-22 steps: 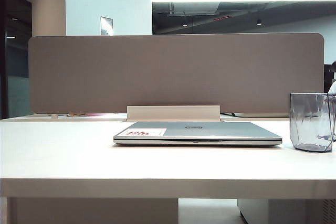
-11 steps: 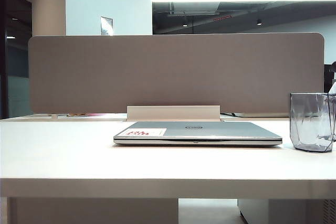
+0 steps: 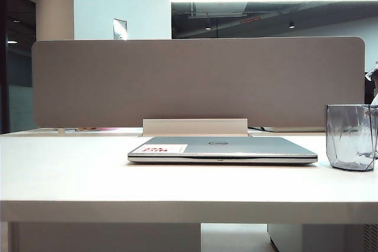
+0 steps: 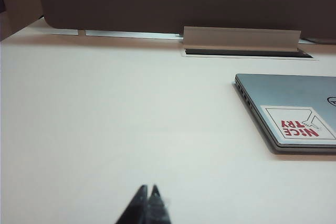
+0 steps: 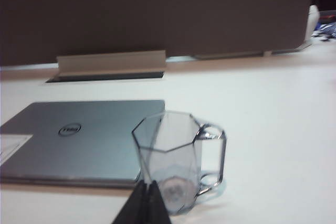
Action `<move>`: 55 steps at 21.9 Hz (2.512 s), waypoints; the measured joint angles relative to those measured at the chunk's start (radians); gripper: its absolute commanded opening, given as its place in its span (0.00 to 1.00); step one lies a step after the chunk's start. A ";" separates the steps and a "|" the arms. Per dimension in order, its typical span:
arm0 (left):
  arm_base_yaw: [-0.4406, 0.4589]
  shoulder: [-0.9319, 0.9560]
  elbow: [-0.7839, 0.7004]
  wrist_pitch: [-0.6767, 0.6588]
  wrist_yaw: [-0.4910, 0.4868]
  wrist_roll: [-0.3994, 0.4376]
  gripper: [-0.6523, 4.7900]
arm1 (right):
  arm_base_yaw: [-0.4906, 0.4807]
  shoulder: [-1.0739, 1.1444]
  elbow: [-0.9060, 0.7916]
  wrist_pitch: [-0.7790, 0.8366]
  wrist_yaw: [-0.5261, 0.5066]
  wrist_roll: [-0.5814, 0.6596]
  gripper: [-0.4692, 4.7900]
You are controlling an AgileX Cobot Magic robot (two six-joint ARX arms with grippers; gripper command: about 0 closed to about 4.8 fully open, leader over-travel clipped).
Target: Pick up the water cup and place it on the side of the laptop close to you.
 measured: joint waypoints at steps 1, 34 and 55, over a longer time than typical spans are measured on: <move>0.000 0.000 0.000 -0.002 0.000 0.000 0.11 | 0.000 0.014 0.025 -0.009 0.018 -0.003 0.07; 0.000 0.000 0.000 -0.032 0.002 -0.004 0.11 | -0.002 1.088 0.187 0.531 0.119 -0.008 0.36; 0.000 0.000 0.000 -0.033 0.002 -0.004 0.11 | -0.023 1.462 0.188 0.904 0.183 -0.066 0.39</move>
